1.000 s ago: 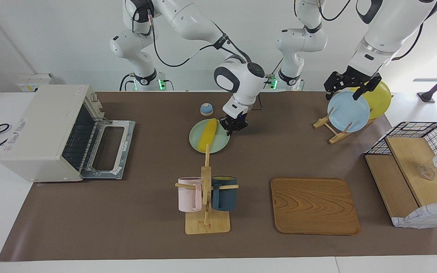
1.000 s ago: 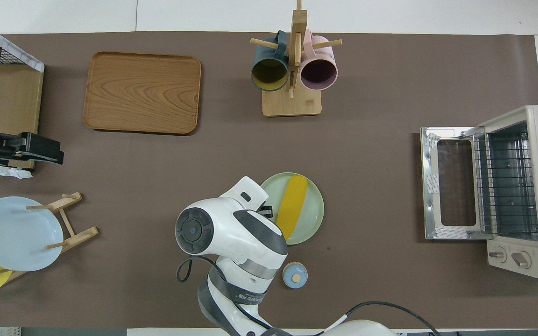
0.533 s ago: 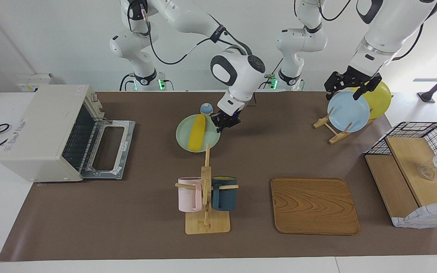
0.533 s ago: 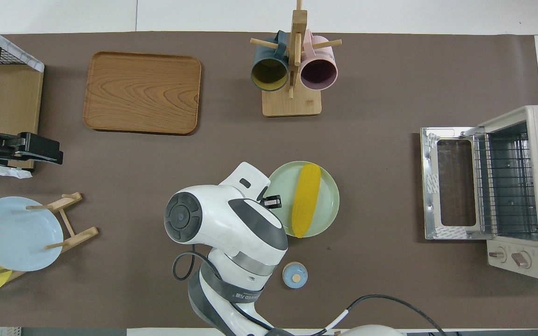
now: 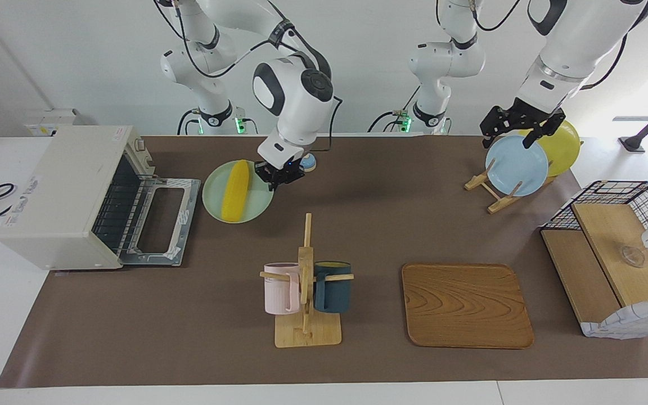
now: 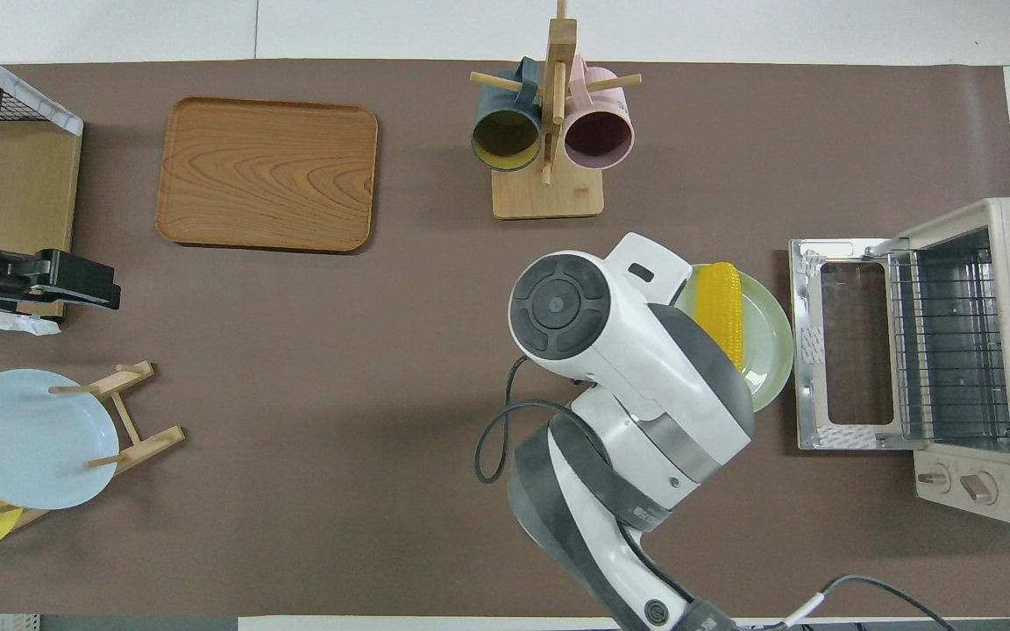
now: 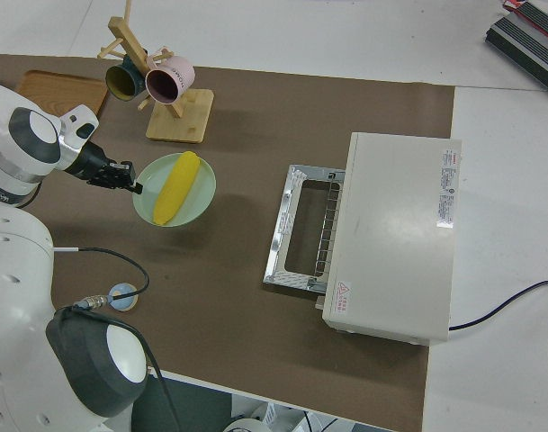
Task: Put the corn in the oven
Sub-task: 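Carry the plate with corn toward the open oven with the right gripper, then push the plate into the oven and release it with the right gripper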
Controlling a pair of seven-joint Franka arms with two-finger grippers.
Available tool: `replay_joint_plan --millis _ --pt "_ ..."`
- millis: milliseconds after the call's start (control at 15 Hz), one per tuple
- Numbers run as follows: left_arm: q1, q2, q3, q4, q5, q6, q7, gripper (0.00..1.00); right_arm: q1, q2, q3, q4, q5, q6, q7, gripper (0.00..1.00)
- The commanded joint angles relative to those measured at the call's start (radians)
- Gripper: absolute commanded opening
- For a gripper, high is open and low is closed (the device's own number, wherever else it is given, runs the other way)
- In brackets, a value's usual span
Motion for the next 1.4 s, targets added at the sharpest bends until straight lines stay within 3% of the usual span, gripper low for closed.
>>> replay_joint_plan --millis 0,333,867,1333 --pt "-0.006 -0.008 0.000 -0.002 0.012 -0.022 -0.007 1.00 -0.060 -0.097 0.011 -0.103 -0.018 0.010 -0.057 0.00" --pt "0.005 -0.010 0.002 -0.004 0.012 -0.025 -0.007 1.00 -0.191 -0.192 0.010 -0.246 -0.018 0.094 -0.183 0.00" --pt "0.007 -0.010 0.005 -0.004 0.012 -0.024 -0.005 1.00 -0.427 -0.204 0.010 -0.333 -0.047 0.261 -0.410 0.00" --pt "0.007 -0.008 0.004 -0.004 0.016 -0.011 0.012 1.00 -0.498 -0.214 0.008 -0.372 -0.052 0.288 -0.459 0.00"
